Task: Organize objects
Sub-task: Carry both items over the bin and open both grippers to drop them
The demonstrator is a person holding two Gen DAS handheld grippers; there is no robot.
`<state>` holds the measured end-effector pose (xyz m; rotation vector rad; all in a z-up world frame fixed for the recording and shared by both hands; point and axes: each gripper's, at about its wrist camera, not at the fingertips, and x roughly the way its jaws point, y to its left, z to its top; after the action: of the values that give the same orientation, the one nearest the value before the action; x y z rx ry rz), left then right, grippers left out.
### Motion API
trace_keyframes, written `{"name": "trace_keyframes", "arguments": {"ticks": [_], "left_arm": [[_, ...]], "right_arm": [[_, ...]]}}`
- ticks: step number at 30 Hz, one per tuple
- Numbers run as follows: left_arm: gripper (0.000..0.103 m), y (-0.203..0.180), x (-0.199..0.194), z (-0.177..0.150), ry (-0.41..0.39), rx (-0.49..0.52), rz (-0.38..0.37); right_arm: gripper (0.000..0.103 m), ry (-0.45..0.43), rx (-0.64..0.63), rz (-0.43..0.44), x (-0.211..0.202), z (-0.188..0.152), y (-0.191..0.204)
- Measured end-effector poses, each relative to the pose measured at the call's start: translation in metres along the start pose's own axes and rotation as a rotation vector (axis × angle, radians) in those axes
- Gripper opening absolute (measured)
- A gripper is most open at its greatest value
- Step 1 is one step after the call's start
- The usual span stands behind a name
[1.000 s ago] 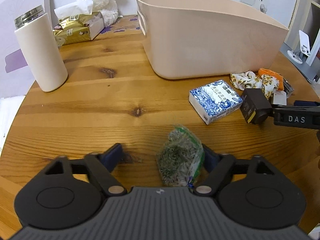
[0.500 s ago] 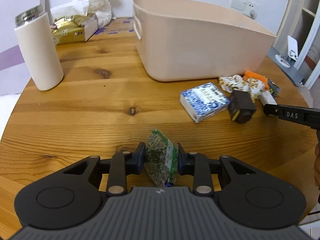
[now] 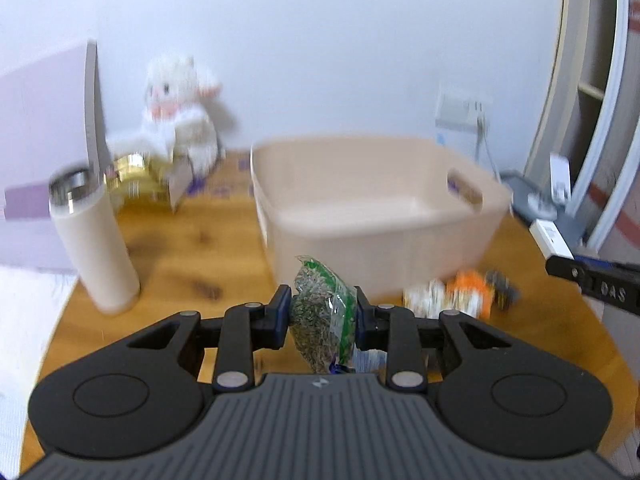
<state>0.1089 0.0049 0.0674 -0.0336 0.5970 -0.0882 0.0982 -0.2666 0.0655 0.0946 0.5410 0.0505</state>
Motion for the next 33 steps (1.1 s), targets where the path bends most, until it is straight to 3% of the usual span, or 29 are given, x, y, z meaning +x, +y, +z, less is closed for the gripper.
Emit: {"name": "trace_keyframes", "arguments": {"ticks": [4,7,12,15,21,24,26,28,33], "left_arm": [[0.033,-0.011,0.008,0.036,-0.071,-0.003,0.005],[0.033,-0.021,0.028,0.054,-0.075,0.005,0.018],[0.033,-0.036,0.082,0.068,-0.019,0.006,0.057],[0.033,-0.034,0.113,0.066,0.037,-0.021,0.068],[0.033,-0.027,0.134,0.060,0.102,-0.035,0.056],[0.037,-0.028,0.133,0.059,0.109,-0.016,0.039],[0.048,-0.030,0.131,0.058,0.111,-0.007,0.035],[0.067,-0.031,0.125,0.056,0.101,-0.001,0.041],[0.078,-0.028,0.097,0.052,0.064,-0.006,0.041]], "right_arm": [[0.029,-0.061,-0.038,0.014,0.002,0.026,0.008],[0.029,-0.074,-0.072,0.024,0.019,0.040,0.014],[0.027,-0.008,-0.111,0.040,0.066,0.053,0.024],[0.013,0.061,-0.105,0.057,0.099,0.057,0.024],[0.013,0.113,-0.062,0.071,0.127,0.055,0.014],[0.027,0.093,-0.082,0.071,0.120,0.051,0.011],[0.049,0.076,-0.102,0.076,0.112,0.050,0.012],[0.070,0.053,-0.111,0.076,0.099,0.051,0.010],[0.082,0.061,-0.139,0.062,0.077,0.043,0.003]]}}
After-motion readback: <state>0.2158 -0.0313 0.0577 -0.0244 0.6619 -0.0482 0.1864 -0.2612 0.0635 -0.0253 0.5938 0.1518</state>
